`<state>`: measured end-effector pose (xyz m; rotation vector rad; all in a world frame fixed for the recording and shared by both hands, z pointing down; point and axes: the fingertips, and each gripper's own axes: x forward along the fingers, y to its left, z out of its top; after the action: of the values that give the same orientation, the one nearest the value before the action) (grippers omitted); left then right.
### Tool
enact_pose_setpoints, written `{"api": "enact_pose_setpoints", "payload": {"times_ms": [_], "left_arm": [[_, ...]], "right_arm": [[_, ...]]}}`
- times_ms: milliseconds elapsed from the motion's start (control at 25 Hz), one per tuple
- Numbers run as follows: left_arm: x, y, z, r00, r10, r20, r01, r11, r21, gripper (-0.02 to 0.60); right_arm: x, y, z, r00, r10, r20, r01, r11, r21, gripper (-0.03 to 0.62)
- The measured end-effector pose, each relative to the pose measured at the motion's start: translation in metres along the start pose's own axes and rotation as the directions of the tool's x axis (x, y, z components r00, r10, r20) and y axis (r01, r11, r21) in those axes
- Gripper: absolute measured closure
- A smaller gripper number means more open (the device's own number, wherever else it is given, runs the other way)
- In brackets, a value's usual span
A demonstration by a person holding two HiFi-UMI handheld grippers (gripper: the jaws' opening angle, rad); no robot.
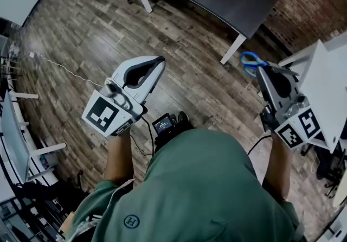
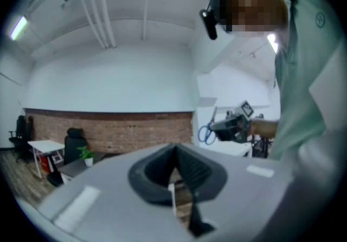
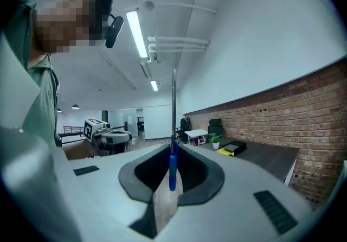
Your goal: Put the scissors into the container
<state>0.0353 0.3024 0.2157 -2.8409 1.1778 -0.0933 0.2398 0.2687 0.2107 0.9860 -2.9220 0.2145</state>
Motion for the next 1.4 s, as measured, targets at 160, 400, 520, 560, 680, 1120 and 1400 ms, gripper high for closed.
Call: {"api": "enact_pose_setpoints", "payload": {"times_ms": [160, 400, 520, 560, 680, 1120, 1400], "left_arm": [[0.002, 0.034, -0.005, 0.999, -0.03, 0.012, 0.03, 1.0, -0.002, 0.581], [0.007, 0.077, -0.013, 1.0, -0.012, 0.026, 0.013, 0.999, -0.038, 0.581], [0.015, 0.096, -0.019, 1.0, 0.005, 0.01, -0.004, 0.999, -0.048, 0.581], [0.017, 0.103, -0.022, 1.0, 0.013, 0.0, -0.013, 0.999, -0.045, 0.581], [0.028, 0.131, -0.026, 0.998, 0.055, -0.022, -0.056, 0.998, -0.039, 0.581], [0.102, 0.218, -0.03, 0.981, 0.179, -0.075, -0.182, 0.982, -0.046, 0.581], [0.144, 0.257, -0.034, 0.977, 0.183, -0.107, -0.188, 0.981, -0.04, 0.581]], "right_arm": [[0.039, -0.001, 0.006, 1.0, -0.008, -0.002, 0.008, 1.0, -0.011, 0.553], [0.086, -0.014, 0.013, 1.0, 0.007, -0.026, -0.008, 1.0, -0.025, 0.553], [0.109, -0.03, 0.013, 0.999, 0.028, -0.038, -0.029, 0.999, -0.019, 0.553], [0.117, -0.038, 0.014, 0.999, 0.037, -0.039, -0.037, 0.999, -0.016, 0.553], [0.147, -0.065, 0.015, 0.997, 0.064, -0.033, -0.064, 0.998, -0.001, 0.553], [0.25, -0.157, 0.022, 0.979, 0.203, -0.029, -0.202, 0.979, 0.034, 0.553], [0.296, -0.208, 0.023, 0.973, 0.227, -0.028, -0.226, 0.973, 0.05, 0.553]]}}
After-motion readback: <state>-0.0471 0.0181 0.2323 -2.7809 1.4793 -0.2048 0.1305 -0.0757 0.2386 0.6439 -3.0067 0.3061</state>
